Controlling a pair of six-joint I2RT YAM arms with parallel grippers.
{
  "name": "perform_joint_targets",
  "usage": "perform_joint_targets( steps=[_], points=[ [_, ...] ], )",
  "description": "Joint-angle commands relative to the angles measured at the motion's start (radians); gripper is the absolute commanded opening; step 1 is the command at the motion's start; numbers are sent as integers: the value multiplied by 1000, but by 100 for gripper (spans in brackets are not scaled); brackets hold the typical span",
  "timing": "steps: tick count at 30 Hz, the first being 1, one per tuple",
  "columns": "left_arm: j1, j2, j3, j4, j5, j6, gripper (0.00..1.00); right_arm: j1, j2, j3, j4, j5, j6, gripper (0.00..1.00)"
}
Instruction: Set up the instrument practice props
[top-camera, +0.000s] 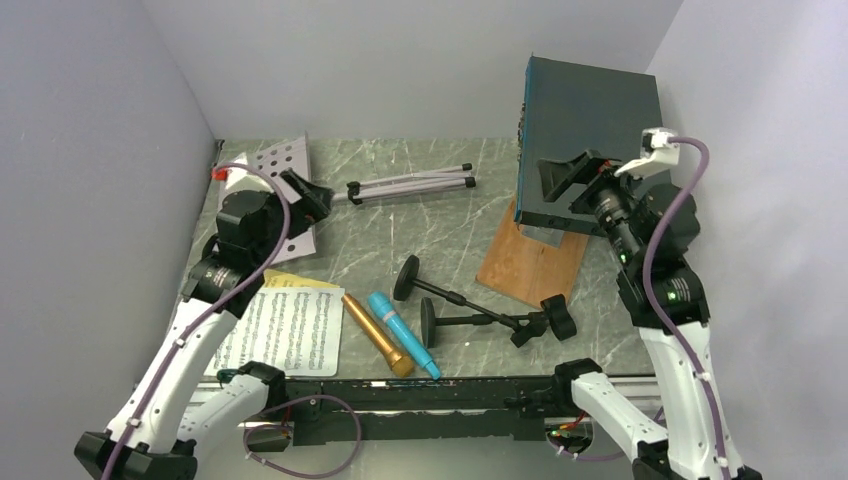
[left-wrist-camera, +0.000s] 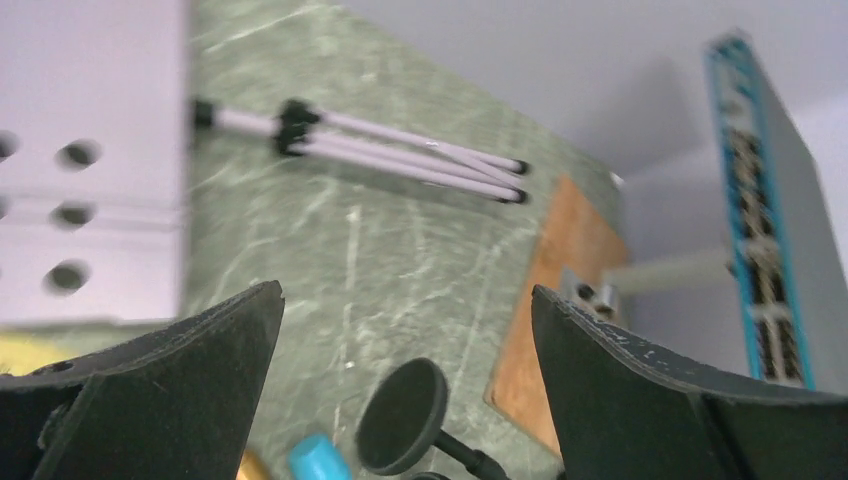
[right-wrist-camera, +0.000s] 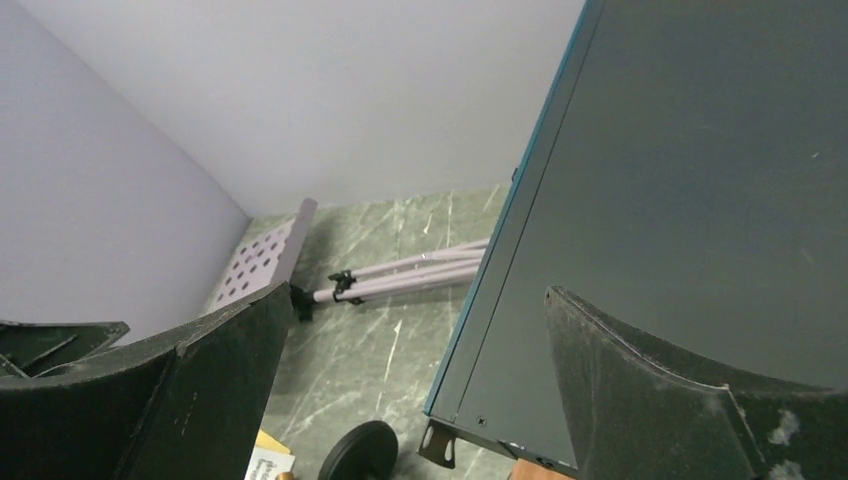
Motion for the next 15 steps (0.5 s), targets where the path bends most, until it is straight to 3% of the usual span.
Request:
perform_joint_targets(
  steps=[1,5,9,15],
  points=[
    [147,-23,-36,-203,-134,-269,99,3,47,25,-22,-27,23,100],
    [393,-28,-156,-208,96,-441,99,3,68,29,-7,-116,25,100],
    [430,-12,-272,-106,64,-554,99,3,52,10,27,-177,27,100],
    [449,31,-501,181,127,-890,99,2,22,6,26,-186,1,100]
  ],
)
